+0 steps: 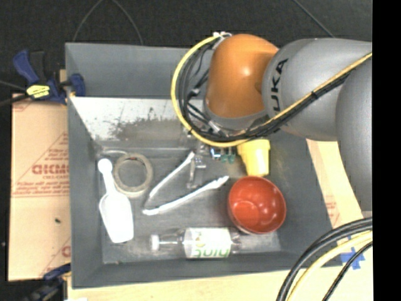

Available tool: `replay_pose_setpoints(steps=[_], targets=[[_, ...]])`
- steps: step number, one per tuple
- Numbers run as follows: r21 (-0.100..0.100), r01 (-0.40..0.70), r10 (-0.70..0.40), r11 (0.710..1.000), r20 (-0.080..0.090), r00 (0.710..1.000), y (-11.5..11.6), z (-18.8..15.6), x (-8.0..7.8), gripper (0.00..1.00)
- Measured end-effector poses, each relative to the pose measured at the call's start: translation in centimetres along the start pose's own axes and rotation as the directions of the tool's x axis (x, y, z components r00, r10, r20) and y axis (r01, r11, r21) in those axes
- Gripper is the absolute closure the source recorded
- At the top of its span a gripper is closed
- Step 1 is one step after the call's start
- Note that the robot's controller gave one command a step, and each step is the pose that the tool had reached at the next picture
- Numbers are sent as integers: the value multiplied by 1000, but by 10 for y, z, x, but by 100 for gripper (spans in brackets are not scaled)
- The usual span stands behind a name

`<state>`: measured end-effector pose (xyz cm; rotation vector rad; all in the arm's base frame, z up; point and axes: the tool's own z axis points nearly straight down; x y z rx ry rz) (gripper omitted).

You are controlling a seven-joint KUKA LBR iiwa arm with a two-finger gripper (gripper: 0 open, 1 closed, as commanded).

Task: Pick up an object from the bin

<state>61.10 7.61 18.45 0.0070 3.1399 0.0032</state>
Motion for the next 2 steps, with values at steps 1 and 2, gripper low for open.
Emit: replay_pose_setpoints(steps=[1, 2], targets=[[0, 0, 0, 1000, 0, 1000, 0, 0, 0, 0], [4, -7, 7, 1000, -2, 1000, -69, 54, -3, 0]])
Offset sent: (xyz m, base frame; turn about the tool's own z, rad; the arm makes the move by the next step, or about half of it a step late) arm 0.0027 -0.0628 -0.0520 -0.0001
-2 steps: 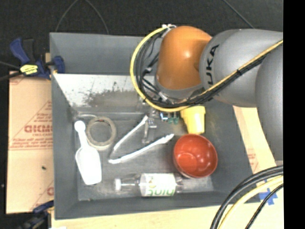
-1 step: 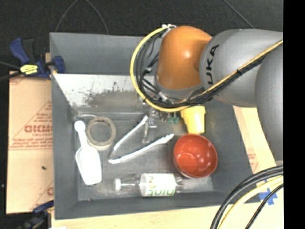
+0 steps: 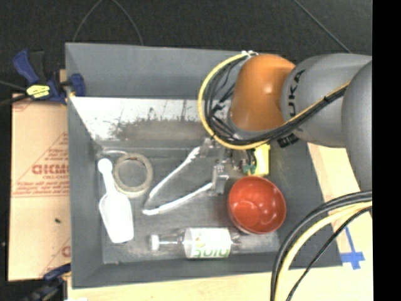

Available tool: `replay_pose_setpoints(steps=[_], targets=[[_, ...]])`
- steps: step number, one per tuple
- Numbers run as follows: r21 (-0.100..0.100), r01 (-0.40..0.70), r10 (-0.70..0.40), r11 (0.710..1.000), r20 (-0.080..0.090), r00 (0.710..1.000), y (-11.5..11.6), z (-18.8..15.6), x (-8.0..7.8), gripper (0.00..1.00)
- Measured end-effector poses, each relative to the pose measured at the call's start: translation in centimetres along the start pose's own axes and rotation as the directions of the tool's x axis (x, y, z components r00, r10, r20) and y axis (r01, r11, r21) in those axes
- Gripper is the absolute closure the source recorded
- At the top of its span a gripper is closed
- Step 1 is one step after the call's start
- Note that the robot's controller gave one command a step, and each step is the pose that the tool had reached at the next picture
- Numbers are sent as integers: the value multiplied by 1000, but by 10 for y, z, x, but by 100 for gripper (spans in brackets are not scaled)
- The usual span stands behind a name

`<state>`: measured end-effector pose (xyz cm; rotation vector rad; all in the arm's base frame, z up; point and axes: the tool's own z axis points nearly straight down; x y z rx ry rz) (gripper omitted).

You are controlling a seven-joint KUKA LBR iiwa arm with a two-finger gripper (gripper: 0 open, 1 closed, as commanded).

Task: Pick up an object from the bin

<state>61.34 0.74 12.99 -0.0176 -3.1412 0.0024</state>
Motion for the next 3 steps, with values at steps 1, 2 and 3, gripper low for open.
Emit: replay_pose_setpoints(steps=[1, 2, 3], targets=[[-5, 17, -17, 1000, 11, 1000, -2, -42, 20, 0], [-4, 50, -50, 999, 12, 999, -2, -34, 17, 0], [-1, 426, -426, 905, 12, 905, -5, 3, 36, 0]])
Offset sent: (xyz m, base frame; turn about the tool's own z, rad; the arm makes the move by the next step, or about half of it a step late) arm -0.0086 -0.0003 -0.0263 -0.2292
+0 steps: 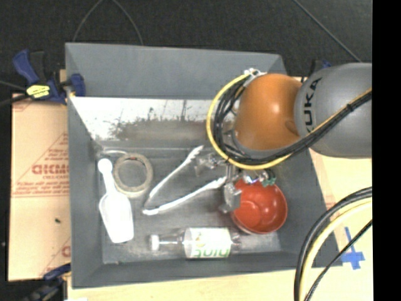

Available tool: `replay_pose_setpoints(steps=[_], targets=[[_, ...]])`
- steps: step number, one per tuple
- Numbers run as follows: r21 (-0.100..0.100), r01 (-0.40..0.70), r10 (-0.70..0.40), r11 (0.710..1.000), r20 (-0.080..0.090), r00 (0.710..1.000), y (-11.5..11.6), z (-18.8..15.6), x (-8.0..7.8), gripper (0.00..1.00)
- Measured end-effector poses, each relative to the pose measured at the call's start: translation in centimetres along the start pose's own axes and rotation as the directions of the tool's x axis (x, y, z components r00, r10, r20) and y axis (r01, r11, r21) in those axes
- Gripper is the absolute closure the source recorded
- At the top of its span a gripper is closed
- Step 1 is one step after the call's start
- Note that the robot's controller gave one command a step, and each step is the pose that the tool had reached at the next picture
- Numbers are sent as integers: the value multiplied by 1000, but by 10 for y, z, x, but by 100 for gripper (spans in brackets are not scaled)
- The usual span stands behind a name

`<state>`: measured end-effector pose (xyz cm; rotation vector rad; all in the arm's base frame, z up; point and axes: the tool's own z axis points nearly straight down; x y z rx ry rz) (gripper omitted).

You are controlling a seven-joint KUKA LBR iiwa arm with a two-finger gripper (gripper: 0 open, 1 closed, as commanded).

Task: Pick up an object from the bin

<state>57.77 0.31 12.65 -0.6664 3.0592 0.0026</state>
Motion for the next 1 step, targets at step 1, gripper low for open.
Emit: replay_pose_setpoints(steps=[1], targets=[[1, -60, 60, 998, 8, 998, -7, 26, -30, 0]])
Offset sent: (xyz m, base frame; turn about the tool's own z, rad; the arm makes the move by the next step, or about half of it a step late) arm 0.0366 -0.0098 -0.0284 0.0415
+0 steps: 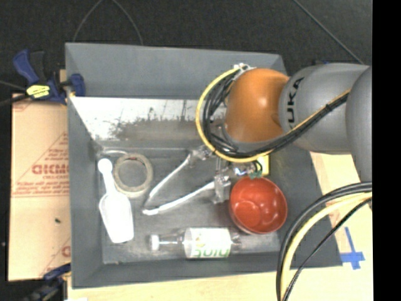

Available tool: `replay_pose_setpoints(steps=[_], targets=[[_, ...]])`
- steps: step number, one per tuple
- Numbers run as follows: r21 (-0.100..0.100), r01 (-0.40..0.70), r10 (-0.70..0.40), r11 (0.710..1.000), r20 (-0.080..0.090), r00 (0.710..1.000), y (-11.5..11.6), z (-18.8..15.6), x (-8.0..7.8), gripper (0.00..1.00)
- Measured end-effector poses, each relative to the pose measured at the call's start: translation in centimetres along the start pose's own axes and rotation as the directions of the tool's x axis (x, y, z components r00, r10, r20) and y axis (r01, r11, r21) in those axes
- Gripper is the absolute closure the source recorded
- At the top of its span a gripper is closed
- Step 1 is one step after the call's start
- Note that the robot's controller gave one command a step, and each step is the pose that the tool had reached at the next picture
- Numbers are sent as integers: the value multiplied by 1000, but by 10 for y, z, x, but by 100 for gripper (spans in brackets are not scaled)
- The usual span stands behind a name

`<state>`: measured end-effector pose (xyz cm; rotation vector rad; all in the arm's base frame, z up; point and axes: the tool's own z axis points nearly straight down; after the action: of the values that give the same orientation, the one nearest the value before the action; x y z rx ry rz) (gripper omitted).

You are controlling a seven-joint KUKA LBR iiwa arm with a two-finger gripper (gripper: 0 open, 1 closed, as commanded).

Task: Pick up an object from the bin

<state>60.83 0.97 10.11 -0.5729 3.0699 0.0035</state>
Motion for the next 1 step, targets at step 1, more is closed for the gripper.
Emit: replay_pose_setpoints(steps=[1], targets=[[3, 16, -16, 1000, 4, 1000, -19, 2, -1, 0]])
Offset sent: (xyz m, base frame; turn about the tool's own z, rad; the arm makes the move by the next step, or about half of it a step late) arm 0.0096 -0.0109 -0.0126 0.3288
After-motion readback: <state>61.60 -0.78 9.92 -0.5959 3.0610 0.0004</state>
